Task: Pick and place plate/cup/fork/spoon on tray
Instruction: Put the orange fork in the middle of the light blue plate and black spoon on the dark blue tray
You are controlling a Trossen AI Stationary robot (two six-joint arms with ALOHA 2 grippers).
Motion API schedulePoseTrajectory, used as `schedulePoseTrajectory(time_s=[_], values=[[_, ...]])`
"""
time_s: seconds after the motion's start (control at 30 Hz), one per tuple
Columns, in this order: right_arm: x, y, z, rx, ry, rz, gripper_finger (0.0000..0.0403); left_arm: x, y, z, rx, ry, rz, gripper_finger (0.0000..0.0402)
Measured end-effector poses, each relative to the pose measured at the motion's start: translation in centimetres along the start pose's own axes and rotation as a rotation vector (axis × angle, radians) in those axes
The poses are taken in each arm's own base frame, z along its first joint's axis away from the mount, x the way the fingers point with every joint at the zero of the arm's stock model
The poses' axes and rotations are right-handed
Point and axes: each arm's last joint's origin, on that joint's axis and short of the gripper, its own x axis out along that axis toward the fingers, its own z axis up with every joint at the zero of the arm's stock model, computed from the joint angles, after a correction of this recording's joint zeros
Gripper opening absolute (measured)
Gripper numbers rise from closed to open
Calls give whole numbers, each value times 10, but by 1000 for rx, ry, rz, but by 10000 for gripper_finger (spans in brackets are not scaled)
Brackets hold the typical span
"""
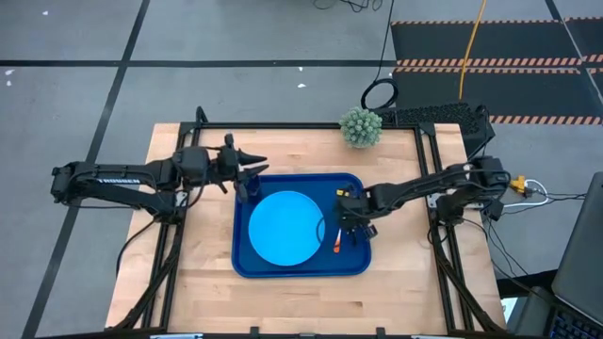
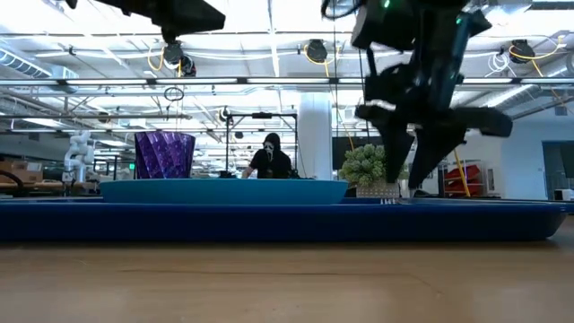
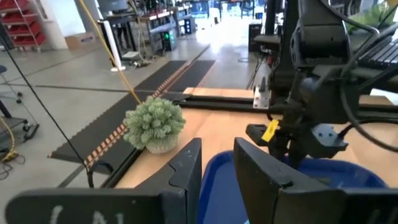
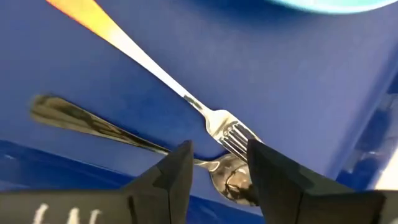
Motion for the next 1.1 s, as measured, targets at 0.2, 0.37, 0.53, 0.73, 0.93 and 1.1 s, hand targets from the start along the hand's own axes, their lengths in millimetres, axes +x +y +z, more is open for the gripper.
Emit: schedulePoseTrajectory(time_s=[0.2,0.37,0.53,0.73,0.93,1.1], values=[[10,-12,-1,16,6,-32,145,0,0,-3,-5,28,-2,97],[11,-19,-1,37,-22,-53,145,0,-1,-4,-3,38,-5,97],[14,-22,-5,23,-23,-61,145,-1,-4,-4,-1,37,-26,97],[24,-20,-13,13,-17,-75,145,-2,-10,-5,8,49,-54,97],[25,-22,-12,-2,-26,-128,145,-3,-13,-5,14,49,-66,97],[25,-22,-12,-5,-30,-131,145,-3,-13,-5,18,49,-65,97]])
